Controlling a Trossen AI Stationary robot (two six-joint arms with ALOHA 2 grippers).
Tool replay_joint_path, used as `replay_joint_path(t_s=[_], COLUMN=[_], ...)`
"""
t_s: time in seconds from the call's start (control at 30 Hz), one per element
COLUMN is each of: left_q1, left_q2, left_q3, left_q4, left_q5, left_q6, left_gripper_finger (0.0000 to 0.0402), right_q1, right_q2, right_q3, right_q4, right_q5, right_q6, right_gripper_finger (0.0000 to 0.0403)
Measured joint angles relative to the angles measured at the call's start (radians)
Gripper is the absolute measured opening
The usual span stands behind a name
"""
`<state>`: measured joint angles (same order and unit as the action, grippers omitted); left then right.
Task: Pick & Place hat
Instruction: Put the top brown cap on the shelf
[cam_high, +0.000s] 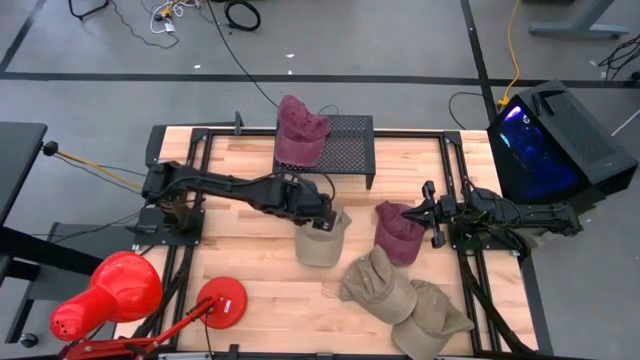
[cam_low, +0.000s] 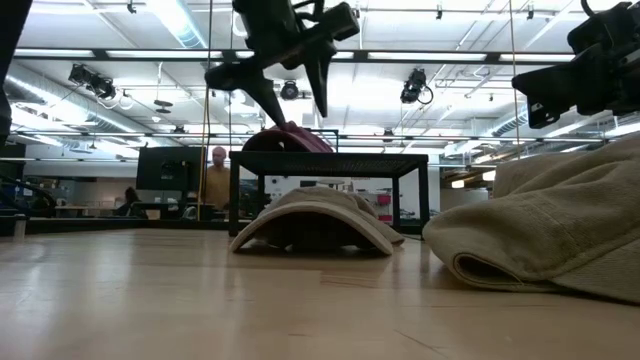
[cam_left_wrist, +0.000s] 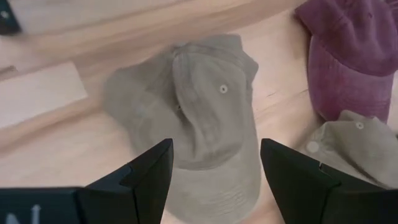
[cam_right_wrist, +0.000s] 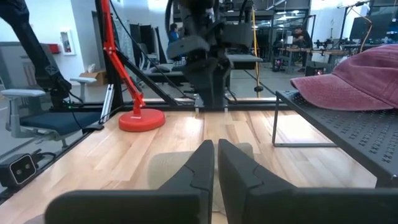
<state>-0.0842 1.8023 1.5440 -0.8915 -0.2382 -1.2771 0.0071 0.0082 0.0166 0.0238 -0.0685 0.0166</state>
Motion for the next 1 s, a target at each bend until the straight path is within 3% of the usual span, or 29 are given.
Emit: replay_joint_path(t_s=[0.77, 1.0], left_q1=[-0.024, -0.01], left_q2=[0.143, 0.143], left_q3=[0.0, 0.0], left_q4=[0.07, 0.068], left_q5=[0.014, -0.029], left_q6=[-0.08, -0.065], left_gripper_finger=[0.0248, 0.0248], right_q1=[0.0, 0.0], right_q2=[0.0, 0.0], right_q3=[0.0, 0.0], right_q4=[-0.001, -0.002], right_q5=[0.0, 0.0], right_q6=[0.0, 0.0], right_gripper_finger=[0.0027, 0.0027])
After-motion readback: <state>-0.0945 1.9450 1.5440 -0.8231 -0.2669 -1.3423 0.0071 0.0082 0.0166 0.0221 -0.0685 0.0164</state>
